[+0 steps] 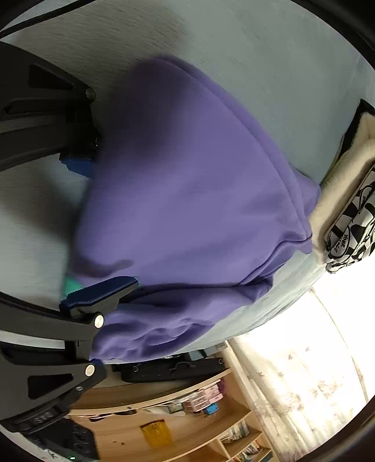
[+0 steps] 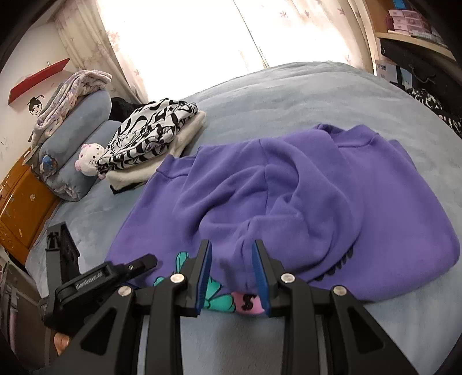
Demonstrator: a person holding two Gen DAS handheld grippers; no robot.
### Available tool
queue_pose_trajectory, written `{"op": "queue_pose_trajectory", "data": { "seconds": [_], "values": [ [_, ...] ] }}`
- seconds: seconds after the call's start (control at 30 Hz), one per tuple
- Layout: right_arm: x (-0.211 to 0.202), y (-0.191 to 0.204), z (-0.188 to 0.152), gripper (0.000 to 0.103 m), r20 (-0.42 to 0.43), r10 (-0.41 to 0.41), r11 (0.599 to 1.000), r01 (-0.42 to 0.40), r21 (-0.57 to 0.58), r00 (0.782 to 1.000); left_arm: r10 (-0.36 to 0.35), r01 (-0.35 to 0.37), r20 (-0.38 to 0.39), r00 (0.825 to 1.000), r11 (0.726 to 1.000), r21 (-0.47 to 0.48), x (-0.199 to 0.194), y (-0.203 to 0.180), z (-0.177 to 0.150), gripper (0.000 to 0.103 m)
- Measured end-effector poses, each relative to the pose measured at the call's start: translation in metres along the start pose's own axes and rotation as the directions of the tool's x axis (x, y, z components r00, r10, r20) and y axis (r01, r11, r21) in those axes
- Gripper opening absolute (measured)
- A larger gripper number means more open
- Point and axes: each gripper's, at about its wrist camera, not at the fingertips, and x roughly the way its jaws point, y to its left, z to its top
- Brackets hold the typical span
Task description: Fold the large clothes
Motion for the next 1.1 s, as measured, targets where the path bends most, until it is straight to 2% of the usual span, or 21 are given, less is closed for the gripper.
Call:
{"op": "queue_pose_trajectory", "data": {
  "seconds": [0.13,0.17,0.23,0.3,0.4,0.5,0.6,0.77,0.93,1.1],
  "values": [
    [0.007,-0.003,0.016,0.024,0.032,-0.016,1.0,0.017,-0.019,0.999,0.004,-0.004,0.053,0.999,1.0,-0.007,0.012,-0.006,0.02,0.06],
    [0.009,-0.005,0.022,0.023,0.045,-0.026,0.999,0.027,-0.021,0.999,0.007,-0.006,0.074,0.997,1.0,-0.007,0.012,-0.008,0.023,0.057],
    [0.015,-0.013,0.041,0.021,0.085,-0.069,0.997,0.071,-0.018,0.994,0.027,-0.029,0.124,0.992,0.999,0.017,0.011,-0.015,0.026,0.041],
    [0.023,-0.02,0.059,0.015,0.119,-0.1,0.995,0.102,-0.011,0.988,0.05,-0.062,0.172,0.984,0.996,0.061,0.008,-0.023,0.027,0.032],
    [0.044,-0.031,0.077,0.01,0.146,-0.145,0.989,0.147,0.0,0.979,0.075,-0.114,0.246,0.966,0.982,0.149,-0.001,-0.04,0.023,0.025],
    [0.073,-0.045,0.081,0.006,0.072,-0.153,0.987,0.15,0.052,0.986,0.073,-0.138,0.295,0.953,0.969,0.206,-0.012,-0.052,0.021,0.022],
    [0.094,-0.059,0.072,0.002,-0.025,-0.071,0.988,0.074,0.136,0.997,0.055,-0.147,0.332,0.942,0.954,0.26,-0.023,-0.068,0.019,0.021],
    [0.104,-0.053,0.061,0.002,-0.106,-0.053,0.992,0.064,0.107,0.993,0.005,-0.152,0.385,0.923,0.924,0.352,-0.04,-0.1,0.011,0.02],
    [0.101,-0.067,0.05,0.002,-0.105,0.022,0.983,-0.002,0.185,0.994,-0.062,-0.156,0.416,0.907,0.869,0.47,-0.049,-0.143,0.002,0.02],
    [0.094,-0.07,0.04,0.002,-0.055,0.049,0.978,-0.037,0.204,0.997,-0.113,-0.161,0.404,0.908,0.796,0.584,-0.045,-0.186,-0.007,0.02]
  ]
}}
